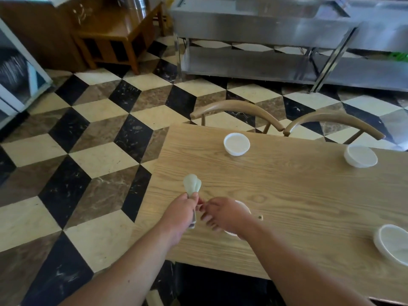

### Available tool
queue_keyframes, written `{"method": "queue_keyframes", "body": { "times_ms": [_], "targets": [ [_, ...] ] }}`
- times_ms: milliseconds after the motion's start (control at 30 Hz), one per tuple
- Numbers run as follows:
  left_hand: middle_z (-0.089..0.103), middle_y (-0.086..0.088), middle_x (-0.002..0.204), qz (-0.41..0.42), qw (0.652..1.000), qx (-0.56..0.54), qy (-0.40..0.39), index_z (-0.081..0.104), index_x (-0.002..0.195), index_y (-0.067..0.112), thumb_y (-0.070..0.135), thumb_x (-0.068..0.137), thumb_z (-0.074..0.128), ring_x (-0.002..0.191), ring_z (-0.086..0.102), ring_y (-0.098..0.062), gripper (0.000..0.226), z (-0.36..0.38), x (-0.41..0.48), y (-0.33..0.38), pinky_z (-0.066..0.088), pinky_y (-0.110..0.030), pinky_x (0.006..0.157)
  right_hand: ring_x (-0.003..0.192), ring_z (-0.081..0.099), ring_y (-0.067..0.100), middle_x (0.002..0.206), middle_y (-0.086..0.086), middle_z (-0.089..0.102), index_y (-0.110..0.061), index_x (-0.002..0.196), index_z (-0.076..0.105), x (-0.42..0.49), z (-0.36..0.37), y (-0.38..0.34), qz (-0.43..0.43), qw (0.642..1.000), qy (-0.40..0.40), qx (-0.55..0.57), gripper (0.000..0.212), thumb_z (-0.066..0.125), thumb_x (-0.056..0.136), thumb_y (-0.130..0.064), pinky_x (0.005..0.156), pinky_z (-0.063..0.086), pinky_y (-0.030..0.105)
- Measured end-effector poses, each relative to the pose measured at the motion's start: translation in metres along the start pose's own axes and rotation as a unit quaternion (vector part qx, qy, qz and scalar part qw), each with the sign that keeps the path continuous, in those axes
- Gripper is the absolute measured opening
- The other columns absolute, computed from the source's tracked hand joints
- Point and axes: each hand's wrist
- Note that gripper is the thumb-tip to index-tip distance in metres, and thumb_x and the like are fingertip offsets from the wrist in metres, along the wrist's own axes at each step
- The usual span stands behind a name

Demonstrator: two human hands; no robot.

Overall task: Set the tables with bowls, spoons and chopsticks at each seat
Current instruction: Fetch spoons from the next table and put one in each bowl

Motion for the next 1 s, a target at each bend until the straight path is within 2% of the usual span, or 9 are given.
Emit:
{"method": "queue_keyframes", "body": {
  "times_ms": [100, 167, 300, 433, 533, 767, 833, 933, 1000],
  "targets": [
    [0.072, -0.009, 0.096, 0.003, 0.997, -0.072, -0.034, 0.069, 0.113, 0.01, 0.036, 0.114, 0.048, 0.079, 0.07, -0.02, 0.033, -0.042, 0.005, 0.004, 0.053, -0.033, 0.061, 0.083, 0.07, 0.026, 0.101, 0.015, 0.07, -0.009, 0.126, 0.068, 0.003, 0.054, -0.038, 0.027, 0.983, -0.052, 0.171, 0.033, 0.051, 0.111, -0.033, 0.082, 0.062, 0.041],
    [0.073, -0.01, 0.093, 0.019, 0.997, -0.065, -0.035, 0.071, 0.112, 0.012, 0.037, 0.113, 0.049, 0.076, 0.068, -0.021, 0.034, -0.078, 0.012, 0.002, 0.053, -0.033, 0.056, 0.082, 0.071, 0.029, 0.093, 0.014, 0.073, -0.008, 0.126, 0.068, 0.012, 0.087, -0.056, 0.012, 0.973, -0.072, 0.22, 0.038, 0.048, 0.111, -0.037, 0.08, 0.064, 0.043],
    [0.071, -0.009, 0.082, 0.055, 0.997, -0.033, -0.052, 0.075, 0.107, 0.013, 0.043, 0.111, 0.053, 0.07, 0.065, -0.024, 0.037, -0.18, 0.028, 0.0, 0.056, -0.033, 0.059, 0.058, 0.057, 0.018, 0.07, 0.005, 0.061, -0.008, 0.105, 0.066, 0.038, 0.164, -0.105, -0.011, 0.973, -0.032, 0.226, 0.036, 0.044, 0.112, -0.036, 0.06, 0.053, 0.034],
    [0.07, -0.006, 0.074, 0.067, 0.994, 0.018, -0.081, 0.076, 0.101, 0.019, 0.05, 0.11, 0.051, 0.064, 0.066, -0.023, 0.041, -0.292, 0.046, 0.003, 0.054, -0.038, 0.061, 0.06, 0.058, 0.018, 0.073, 0.008, 0.064, -0.01, 0.118, 0.063, 0.062, 0.25, -0.174, -0.028, 0.965, -0.048, 0.257, 0.033, 0.037, 0.115, -0.03, 0.06, 0.05, 0.032],
    [0.064, -0.008, 0.067, 0.077, 0.994, 0.039, -0.059, 0.072, 0.105, 0.019, 0.052, 0.11, 0.047, 0.047, 0.055, -0.022, 0.042, -0.364, 0.058, 0.008, 0.047, -0.035, 0.047, 0.062, 0.06, 0.022, 0.077, 0.014, 0.065, -0.014, 0.126, 0.06, 0.081, 0.309, -0.228, -0.039, 0.958, -0.053, 0.28, 0.034, 0.03, 0.116, -0.025, 0.058, 0.05, 0.033],
    [0.065, -0.021, 0.065, 0.094, 0.99, 0.087, -0.064, 0.071, 0.111, 0.025, 0.055, 0.111, 0.042, 0.056, 0.059, -0.03, 0.042, -0.463, 0.092, 0.04, 0.054, -0.043, 0.058, 0.048, 0.063, 0.007, 0.076, 0.007, 0.066, -0.024, 0.128, 0.052, 0.125, 0.371, -0.315, -0.079, 0.989, 0.038, 0.117, 0.023, 0.033, 0.116, -0.017, 0.049, 0.056, 0.02],
    [0.067, -0.01, 0.063, 0.111, 0.98, 0.152, -0.068, 0.069, 0.11, 0.02, 0.052, 0.112, 0.039, 0.052, 0.062, -0.025, 0.044, -0.472, 0.107, 0.053, 0.057, -0.041, 0.059, 0.049, 0.064, 0.004, 0.083, 0.006, 0.069, -0.024, 0.126, 0.053, 0.14, 0.367, -0.327, -0.079, 0.992, 0.074, 0.065, 0.018, 0.038, 0.116, -0.022, 0.047, 0.055, 0.018],
    [0.071, 0.0, 0.073, 0.135, 0.955, 0.26, -0.035, 0.071, 0.1, 0.021, 0.05, 0.11, 0.048, 0.066, 0.069, -0.019, 0.039, -0.478, 0.136, 0.08, 0.061, -0.044, 0.074, 0.065, 0.07, 0.009, 0.093, 0.005, 0.073, -0.021, 0.116, 0.059, 0.167, 0.35, -0.337, -0.092, 0.987, 0.134, -0.01, 0.02, 0.042, 0.114, -0.031, 0.055, 0.06, 0.021],
    [0.074, 0.003, 0.075, 0.159, 0.938, 0.308, 0.016, 0.075, 0.096, 0.026, 0.052, 0.105, 0.059, 0.07, 0.07, -0.016, 0.033, -0.48, 0.157, 0.099, 0.055, -0.036, 0.068, 0.068, 0.067, 0.01, 0.091, 0.002, 0.071, -0.028, 0.103, 0.054, 0.185, 0.336, -0.345, -0.091, 0.981, 0.168, -0.035, 0.016, 0.043, 0.113, -0.032, 0.057, 0.06, 0.022]
  ]
}}
Point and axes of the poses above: each hand's wrist, its own x-axis towards the middle knuckle, its own z-axis out of the palm, y = z × x
